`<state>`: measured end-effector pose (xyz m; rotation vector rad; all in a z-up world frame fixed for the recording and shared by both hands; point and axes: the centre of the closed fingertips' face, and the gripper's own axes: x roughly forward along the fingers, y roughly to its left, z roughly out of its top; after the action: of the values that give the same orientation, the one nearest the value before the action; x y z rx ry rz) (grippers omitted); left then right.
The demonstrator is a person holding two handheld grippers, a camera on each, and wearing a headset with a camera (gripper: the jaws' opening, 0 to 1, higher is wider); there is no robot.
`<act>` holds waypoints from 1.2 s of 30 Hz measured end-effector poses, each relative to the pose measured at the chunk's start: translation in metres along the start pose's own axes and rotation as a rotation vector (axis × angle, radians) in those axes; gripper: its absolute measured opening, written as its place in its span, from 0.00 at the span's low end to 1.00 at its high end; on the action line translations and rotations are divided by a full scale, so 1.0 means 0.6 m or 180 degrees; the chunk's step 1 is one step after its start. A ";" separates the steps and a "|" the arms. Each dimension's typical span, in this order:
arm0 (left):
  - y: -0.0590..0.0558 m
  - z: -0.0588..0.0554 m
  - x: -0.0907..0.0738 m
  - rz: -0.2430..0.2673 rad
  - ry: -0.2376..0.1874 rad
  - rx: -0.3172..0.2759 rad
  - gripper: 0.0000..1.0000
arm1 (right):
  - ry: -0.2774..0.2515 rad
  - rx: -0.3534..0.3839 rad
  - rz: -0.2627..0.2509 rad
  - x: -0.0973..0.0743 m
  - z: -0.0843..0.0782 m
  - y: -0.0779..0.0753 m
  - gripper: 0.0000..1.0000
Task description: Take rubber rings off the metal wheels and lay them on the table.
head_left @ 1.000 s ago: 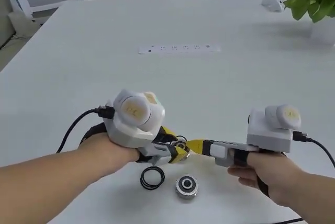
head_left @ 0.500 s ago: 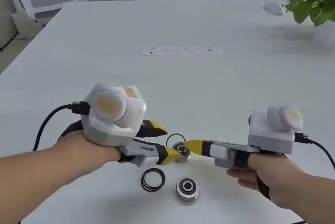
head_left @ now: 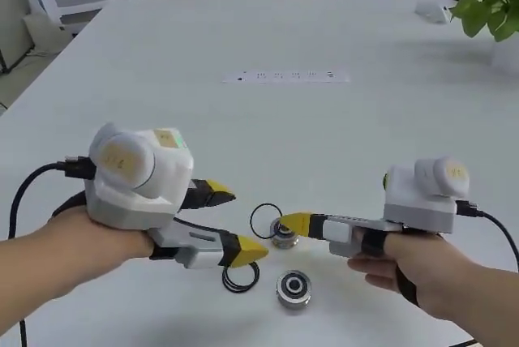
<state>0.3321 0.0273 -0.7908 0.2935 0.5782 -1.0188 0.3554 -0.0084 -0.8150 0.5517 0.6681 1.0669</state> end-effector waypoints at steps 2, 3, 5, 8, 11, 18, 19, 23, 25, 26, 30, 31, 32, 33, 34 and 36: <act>0.001 -0.005 -0.007 0.0017 -0.0004 -0.0027 0.56 | 0.0018 0.0005 0.0013 0.002 -0.002 0.002 0.00; 0.001 -0.007 -0.009 0.0023 -0.0002 -0.0039 0.56 | 0.0029 0.0004 0.0024 0.003 -0.003 0.003 0.00; 0.002 -0.011 -0.014 0.0033 0.0007 -0.0059 0.57 | 0.0052 0.0010 0.0044 0.006 -0.005 0.007 0.00; 0.000 -0.021 -0.021 0.0049 0.0022 -0.0118 0.60 | 0.0101 0.0000 0.0072 0.009 -0.010 0.011 0.00; -0.001 -0.028 -0.027 0.0065 0.0024 -0.0156 0.62 | 0.0151 -0.0005 0.0104 0.012 -0.014 0.016 0.00; -0.002 -0.042 -0.037 0.0083 0.0030 -0.0190 0.66 | 0.0322 -0.0027 0.0180 0.022 -0.033 0.029 0.00; -0.004 -0.044 -0.039 0.0083 0.0035 -0.0189 0.67 | 0.0347 -0.0032 0.0187 0.023 -0.036 0.030 0.00; -0.010 -0.050 -0.046 0.0075 0.0045 -0.0191 0.68 | 0.0453 -0.0039 0.0224 0.027 -0.050 0.035 0.00; -0.011 -0.051 -0.047 0.0075 0.0050 -0.0185 0.69 | 0.0500 -0.0043 0.0241 0.030 -0.055 0.038 0.00; -0.012 -0.052 -0.048 0.0075 0.0053 -0.0182 0.69 | 0.0524 -0.0048 0.0252 0.031 -0.057 0.040 0.00; -0.012 -0.053 -0.050 0.0081 0.0059 -0.0180 0.70 | 0.0636 -0.0057 0.0279 0.037 -0.068 0.045 0.00; -0.011 -0.052 -0.051 0.0085 0.0055 -0.0185 0.70 | 0.0658 -0.0057 0.0278 0.038 -0.070 0.045 0.00; -0.012 -0.052 -0.051 0.0089 0.0047 -0.0193 0.70 | 0.0693 -0.0059 0.0276 0.039 -0.074 0.045 0.00; -0.012 -0.052 -0.051 0.0089 0.0043 -0.0196 0.70 | 0.0710 -0.0065 0.0274 0.040 -0.076 0.045 0.00; -0.014 -0.052 -0.052 0.0091 0.0039 -0.0201 0.70 | 0.0738 -0.0074 0.0272 0.041 -0.079 0.045 0.00; -0.016 -0.053 -0.052 0.0084 0.0047 -0.0202 0.70 | 0.0799 -0.0088 0.0243 0.043 -0.085 0.042 0.00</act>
<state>0.3012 0.0603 -0.7984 0.2520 0.6174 -0.9717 0.3112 0.0294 -0.8381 0.4255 0.8556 1.2274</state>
